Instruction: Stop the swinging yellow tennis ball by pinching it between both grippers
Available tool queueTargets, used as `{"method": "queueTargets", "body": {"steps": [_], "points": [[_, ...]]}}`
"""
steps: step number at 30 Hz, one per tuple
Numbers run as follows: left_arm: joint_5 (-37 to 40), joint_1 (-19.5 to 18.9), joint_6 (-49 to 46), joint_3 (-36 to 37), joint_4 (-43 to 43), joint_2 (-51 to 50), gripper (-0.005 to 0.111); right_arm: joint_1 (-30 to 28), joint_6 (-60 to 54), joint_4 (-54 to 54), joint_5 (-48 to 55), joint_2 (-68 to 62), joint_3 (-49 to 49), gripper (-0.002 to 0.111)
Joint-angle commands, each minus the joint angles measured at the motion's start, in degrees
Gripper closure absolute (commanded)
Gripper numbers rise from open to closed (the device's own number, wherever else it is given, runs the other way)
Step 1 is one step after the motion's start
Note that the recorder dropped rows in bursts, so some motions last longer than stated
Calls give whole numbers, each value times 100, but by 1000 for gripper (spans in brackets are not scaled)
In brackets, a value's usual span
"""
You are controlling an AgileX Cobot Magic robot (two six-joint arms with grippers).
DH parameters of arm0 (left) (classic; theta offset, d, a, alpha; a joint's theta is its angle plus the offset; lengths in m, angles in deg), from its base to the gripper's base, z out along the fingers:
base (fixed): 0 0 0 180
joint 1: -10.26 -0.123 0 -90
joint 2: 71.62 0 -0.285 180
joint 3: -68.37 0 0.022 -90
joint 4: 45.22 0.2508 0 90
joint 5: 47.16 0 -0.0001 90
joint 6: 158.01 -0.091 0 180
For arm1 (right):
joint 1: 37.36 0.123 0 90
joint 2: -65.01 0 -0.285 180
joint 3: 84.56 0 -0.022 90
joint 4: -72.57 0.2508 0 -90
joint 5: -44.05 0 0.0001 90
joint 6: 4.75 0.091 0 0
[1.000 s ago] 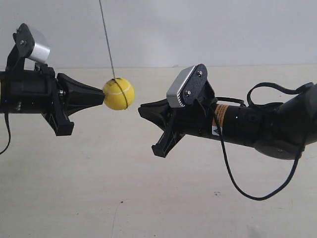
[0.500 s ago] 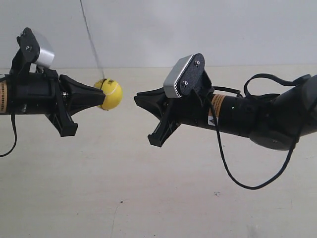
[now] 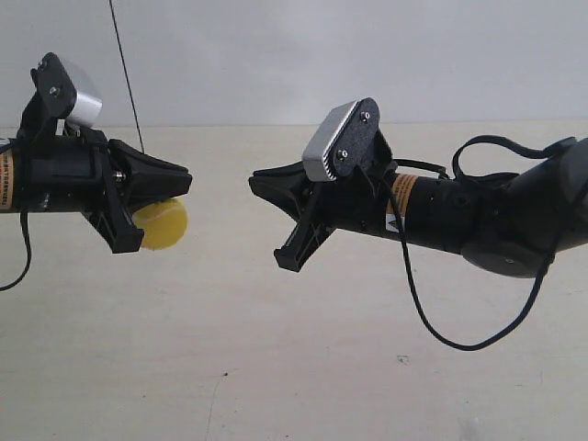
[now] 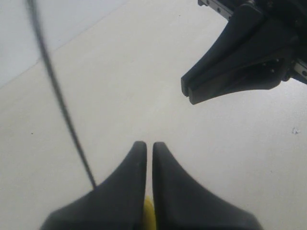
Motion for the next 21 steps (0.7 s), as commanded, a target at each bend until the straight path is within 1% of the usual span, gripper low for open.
{"method": "queueTargets", "body": {"steps": [1,7,16,21], "points": [[30,32,19,-36,-80,-6,102,-1,-38,-2,-36,6,-22,108],[18,32,50,-36,-80,-6,102,-1,-16,-2,-62,6,-22,108],[-327,32,66,-36,4,-6,102,-1,-6,-2,-66,6,-22,108],[-82,32,66,-25,133,-6,102,-1,-17,-2,-55,6,-22,108]]}}
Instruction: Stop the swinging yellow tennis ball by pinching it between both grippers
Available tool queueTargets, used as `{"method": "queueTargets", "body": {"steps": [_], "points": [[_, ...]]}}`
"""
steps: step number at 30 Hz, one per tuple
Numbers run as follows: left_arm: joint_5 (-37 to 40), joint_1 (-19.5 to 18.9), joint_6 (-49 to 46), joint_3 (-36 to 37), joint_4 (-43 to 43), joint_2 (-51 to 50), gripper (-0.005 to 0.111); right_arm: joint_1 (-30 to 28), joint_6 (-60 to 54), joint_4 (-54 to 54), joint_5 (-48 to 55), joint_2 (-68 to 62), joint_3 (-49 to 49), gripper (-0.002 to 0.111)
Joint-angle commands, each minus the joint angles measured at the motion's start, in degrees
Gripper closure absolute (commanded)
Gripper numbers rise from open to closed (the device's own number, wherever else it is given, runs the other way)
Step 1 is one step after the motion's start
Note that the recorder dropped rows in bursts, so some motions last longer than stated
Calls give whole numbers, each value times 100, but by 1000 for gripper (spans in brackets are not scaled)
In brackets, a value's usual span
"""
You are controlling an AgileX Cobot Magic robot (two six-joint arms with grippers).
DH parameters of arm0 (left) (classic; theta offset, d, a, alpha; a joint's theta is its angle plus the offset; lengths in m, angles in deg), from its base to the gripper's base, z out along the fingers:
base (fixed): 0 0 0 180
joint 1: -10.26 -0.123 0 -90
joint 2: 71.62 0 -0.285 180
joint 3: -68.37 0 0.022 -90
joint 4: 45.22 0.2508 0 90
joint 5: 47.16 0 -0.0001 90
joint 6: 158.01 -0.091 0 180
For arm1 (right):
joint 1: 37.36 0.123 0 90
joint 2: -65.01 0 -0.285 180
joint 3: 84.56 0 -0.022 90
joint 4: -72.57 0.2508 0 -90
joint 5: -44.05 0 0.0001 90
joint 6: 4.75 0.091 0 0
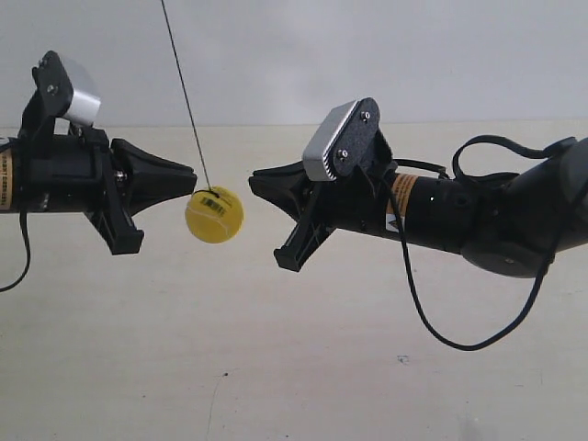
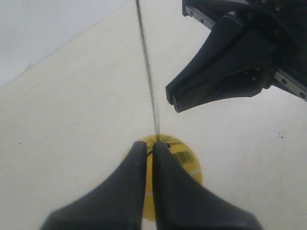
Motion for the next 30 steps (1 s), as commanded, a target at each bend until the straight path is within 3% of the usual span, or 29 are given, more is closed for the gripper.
{"method": "queueTargets", "body": {"steps": [1,14,30], "points": [[279,32,33,-25,96,-6,102,-1,-29,-2,-29,6,-22,108],[1276,32,431,-25,83,-44,102,-1,-18,8,131,6,-31,108],[1185,32,397,-25,83,-378,102,-1,-51,-3,419,6,-31,108]]}}
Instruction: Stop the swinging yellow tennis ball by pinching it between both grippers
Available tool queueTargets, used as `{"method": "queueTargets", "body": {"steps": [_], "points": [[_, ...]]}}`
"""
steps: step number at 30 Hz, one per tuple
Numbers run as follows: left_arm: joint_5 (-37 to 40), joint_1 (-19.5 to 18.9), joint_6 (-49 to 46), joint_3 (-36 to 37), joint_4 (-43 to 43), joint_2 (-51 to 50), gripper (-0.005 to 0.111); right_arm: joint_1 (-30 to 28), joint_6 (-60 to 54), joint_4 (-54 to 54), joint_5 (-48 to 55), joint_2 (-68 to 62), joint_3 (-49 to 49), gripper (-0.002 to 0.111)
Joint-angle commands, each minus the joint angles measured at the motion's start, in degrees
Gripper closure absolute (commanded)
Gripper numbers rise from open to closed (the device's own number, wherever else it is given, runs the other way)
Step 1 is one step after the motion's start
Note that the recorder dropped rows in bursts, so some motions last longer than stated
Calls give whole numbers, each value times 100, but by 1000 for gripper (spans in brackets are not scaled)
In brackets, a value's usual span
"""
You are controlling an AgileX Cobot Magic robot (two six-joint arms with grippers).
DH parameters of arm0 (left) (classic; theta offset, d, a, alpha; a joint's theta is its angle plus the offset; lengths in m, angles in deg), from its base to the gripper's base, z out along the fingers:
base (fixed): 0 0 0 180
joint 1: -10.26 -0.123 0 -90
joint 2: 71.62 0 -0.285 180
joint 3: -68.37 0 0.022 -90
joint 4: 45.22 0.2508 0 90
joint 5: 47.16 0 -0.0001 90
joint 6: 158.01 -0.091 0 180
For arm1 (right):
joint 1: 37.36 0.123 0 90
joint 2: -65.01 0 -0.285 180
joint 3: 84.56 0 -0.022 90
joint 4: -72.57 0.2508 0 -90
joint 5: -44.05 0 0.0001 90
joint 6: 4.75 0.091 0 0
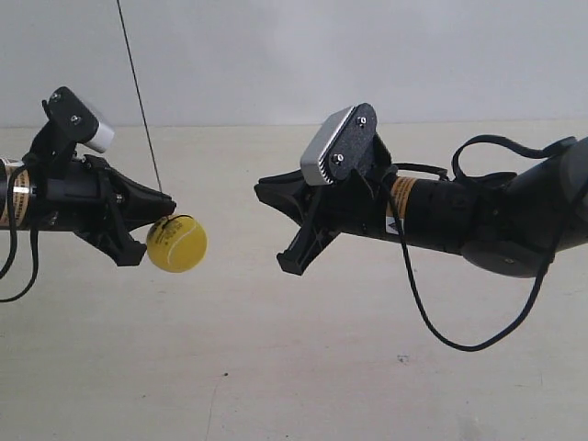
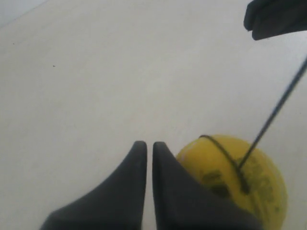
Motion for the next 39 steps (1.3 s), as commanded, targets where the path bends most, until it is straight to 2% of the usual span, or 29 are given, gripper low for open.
{"method": "queueTargets", "body": {"steps": [1,9,13,21,39], "points": [[-27,32,38,-25,-22,-6,102,-1,-91,-3,81,6,-19,108],[-229,32,25,-25,-22,-4,102,-1,-191,-3,198,-4,-19,108],[-530,32,89,-25,343,-4,102,-1,-191,-3,316,-62,-19,108],[-483,32,187,-25,512,-4,102,-1,-74,-102,316,-591,-305,108],[-483,32,145,-25,512,-4,102,-1,351,-347,-294,-604,-356,108]]}}
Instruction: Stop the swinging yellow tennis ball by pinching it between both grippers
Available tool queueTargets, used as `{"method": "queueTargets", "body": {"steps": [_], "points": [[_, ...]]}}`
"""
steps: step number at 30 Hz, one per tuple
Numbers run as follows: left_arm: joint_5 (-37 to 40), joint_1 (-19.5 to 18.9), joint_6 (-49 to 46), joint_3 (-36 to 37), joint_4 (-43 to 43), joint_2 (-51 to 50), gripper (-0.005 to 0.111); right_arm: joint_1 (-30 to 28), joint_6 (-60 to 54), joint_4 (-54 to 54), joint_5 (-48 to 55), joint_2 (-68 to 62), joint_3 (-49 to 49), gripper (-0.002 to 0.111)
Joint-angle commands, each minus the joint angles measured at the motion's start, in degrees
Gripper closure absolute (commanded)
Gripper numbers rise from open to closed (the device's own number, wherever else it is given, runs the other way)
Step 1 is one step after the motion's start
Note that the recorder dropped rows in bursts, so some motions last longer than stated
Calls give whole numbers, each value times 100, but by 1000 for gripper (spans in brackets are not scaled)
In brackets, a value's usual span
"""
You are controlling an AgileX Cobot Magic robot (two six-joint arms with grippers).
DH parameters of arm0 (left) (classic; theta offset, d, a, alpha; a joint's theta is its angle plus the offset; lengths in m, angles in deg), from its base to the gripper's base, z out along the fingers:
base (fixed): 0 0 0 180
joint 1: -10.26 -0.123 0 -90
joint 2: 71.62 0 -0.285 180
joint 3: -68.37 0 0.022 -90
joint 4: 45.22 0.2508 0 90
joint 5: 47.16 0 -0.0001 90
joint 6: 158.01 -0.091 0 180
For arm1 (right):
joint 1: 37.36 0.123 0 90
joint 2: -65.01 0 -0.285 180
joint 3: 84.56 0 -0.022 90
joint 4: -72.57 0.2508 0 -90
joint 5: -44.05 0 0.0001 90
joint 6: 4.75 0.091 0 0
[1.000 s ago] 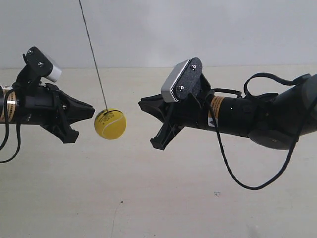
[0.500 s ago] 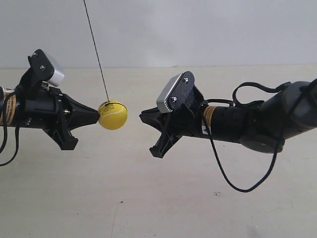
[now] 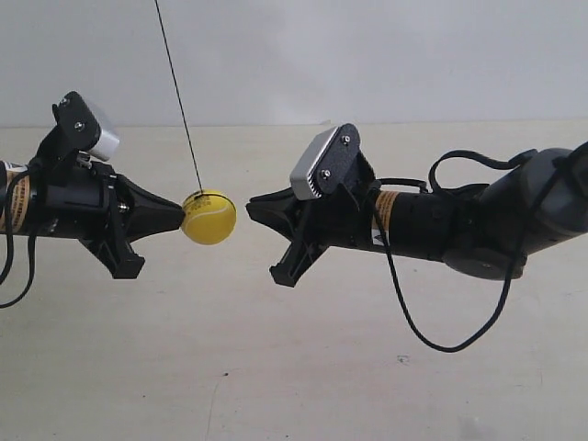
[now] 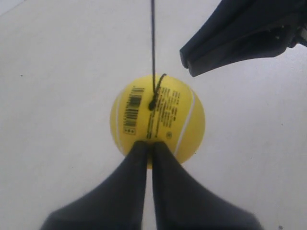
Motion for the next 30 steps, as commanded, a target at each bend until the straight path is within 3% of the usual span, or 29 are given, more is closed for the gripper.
{"method": "queueTargets", "body": {"steps": [1,30], "points": [[-75,29,9,-25,19,-4,102,-1,102,-59,-130,4,-21,108],[-265,29,11,-25,19,-4,102,-1,703,-713,-149,4,-144,108]]}}
